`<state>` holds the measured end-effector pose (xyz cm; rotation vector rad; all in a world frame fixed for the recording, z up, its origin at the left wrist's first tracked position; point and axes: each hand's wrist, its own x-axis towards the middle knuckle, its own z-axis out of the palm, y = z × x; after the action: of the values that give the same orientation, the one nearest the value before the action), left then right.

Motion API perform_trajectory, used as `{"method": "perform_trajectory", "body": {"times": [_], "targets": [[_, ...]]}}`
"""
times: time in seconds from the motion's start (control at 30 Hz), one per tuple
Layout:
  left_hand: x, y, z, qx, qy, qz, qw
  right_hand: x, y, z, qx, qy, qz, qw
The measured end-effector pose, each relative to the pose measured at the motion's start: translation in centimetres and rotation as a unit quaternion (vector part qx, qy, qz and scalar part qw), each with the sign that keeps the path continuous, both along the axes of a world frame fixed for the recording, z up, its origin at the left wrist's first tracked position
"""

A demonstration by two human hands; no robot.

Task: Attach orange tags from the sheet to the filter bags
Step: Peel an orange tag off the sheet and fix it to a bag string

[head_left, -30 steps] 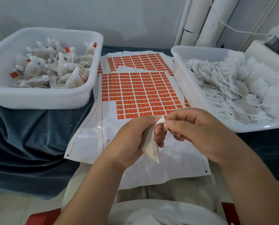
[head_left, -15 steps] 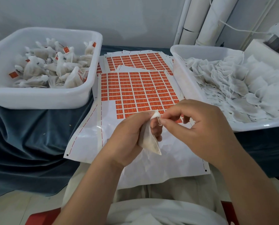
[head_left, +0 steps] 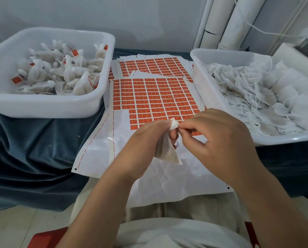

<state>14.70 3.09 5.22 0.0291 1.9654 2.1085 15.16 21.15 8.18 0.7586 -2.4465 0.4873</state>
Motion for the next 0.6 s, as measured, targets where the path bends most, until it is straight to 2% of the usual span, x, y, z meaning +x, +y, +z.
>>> {"method": "perform_trajectory", "body": {"times": [0.13,0.23,0.4,0.5,0.6], "targets": [[0.1,0.3,0.2,-0.02,-0.015,0.022,0.999,0.3,-0.3,0.3,-0.052,-0.102,-0.037,0.993],[0.3,0.9,0.2,-0.076,0.033,0.029,0.996,0.4,-0.1,0.8,-0.08,-0.17,-0.07,0.98],[0.4,1.5,-0.3,-0.114,0.139,0.067,0.981,0.8,0.0,1.3,0.001,-0.155,-0.125,0.98],[0.4,1.9,-0.6,-0.106,0.153,0.099,0.978,0.5,0.7,1.7,-0.045,-0.235,-0.083,0.967],[0.2,1.6,-0.5,-0.08,0.131,0.127,0.98,0.1,1.6,2.2,-0.132,-0.37,0.033,0.919]]}}
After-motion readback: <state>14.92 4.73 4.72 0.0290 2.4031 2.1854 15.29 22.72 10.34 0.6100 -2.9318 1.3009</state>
